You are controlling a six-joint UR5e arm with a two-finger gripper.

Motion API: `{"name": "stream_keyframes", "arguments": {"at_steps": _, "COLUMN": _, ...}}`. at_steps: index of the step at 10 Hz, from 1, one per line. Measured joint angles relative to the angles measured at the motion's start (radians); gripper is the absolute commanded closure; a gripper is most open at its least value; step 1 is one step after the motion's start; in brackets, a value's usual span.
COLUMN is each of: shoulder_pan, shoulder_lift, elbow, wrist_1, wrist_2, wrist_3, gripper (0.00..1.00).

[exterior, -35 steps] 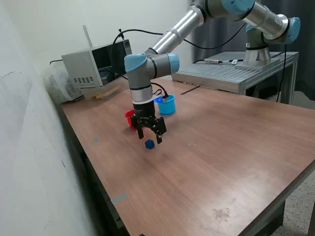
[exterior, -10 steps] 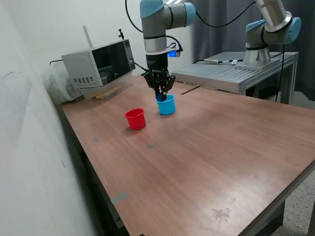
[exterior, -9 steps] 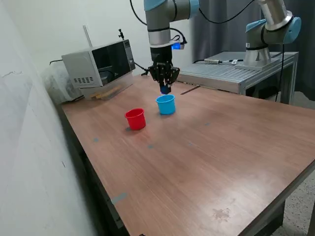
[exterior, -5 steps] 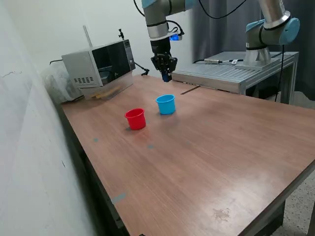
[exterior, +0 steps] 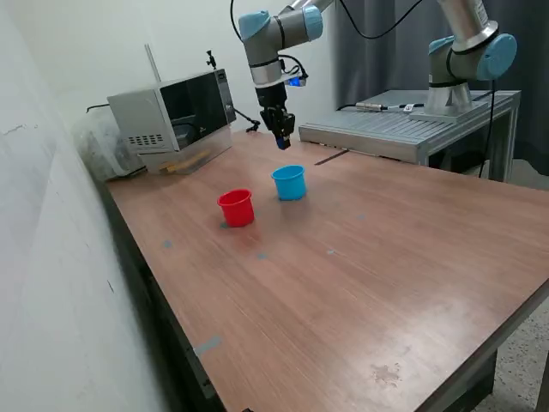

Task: Place red objects in the red bin, and blue objects in the blue bin.

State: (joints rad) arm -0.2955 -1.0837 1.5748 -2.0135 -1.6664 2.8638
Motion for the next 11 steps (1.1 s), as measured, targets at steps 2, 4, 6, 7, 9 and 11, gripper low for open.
{"name": "stream_keyframes", "arguments": {"at_steps": 2, "shoulder_pan": -0.005, "shoulder_lift": 0.001, "elbow": 0.045, "wrist_1": -0.057, "wrist_2": 0.000, "wrist_3": 0.001, "gripper": 1.00}}
{"name": "stream_keyframes", "arguments": {"at_steps": 4, "shoulder_pan": -0.003, "shoulder_lift": 0.010, "elbow": 0.055, "wrist_1": -0.083, "wrist_2": 0.000, "wrist_3": 0.001, "gripper": 1.00}}
{"name": "stream_keyframes", "arguments": {"at_steps": 6, "shoulder_pan": -0.002, "shoulder_lift": 0.030, "elbow": 0.054, "wrist_1": -0.097, "wrist_2": -0.001, "wrist_3": 0.001, "gripper": 0.00}}
{"name": "stream_keyframes", "arguments": {"at_steps": 7, "shoulder_pan": -0.002, "shoulder_lift": 0.038, "elbow": 0.053, "wrist_1": -0.099, "wrist_2": -0.002, "wrist_3": 0.001, "gripper": 0.00}}
{"name": "stream_keyframes", "arguments": {"at_steps": 9, "shoulder_pan": -0.002, "shoulder_lift": 0.048, "elbow": 0.053, "wrist_1": -0.100, "wrist_2": -0.004, "wrist_3": 0.002, "gripper": 0.00}}
{"name": "stream_keyframes", "arguments": {"at_steps": 11, "shoulder_pan": -0.002, "shoulder_lift": 0.052, "elbow": 0.051, "wrist_1": -0.099, "wrist_2": -0.006, "wrist_3": 0.002, "gripper": 0.00}}
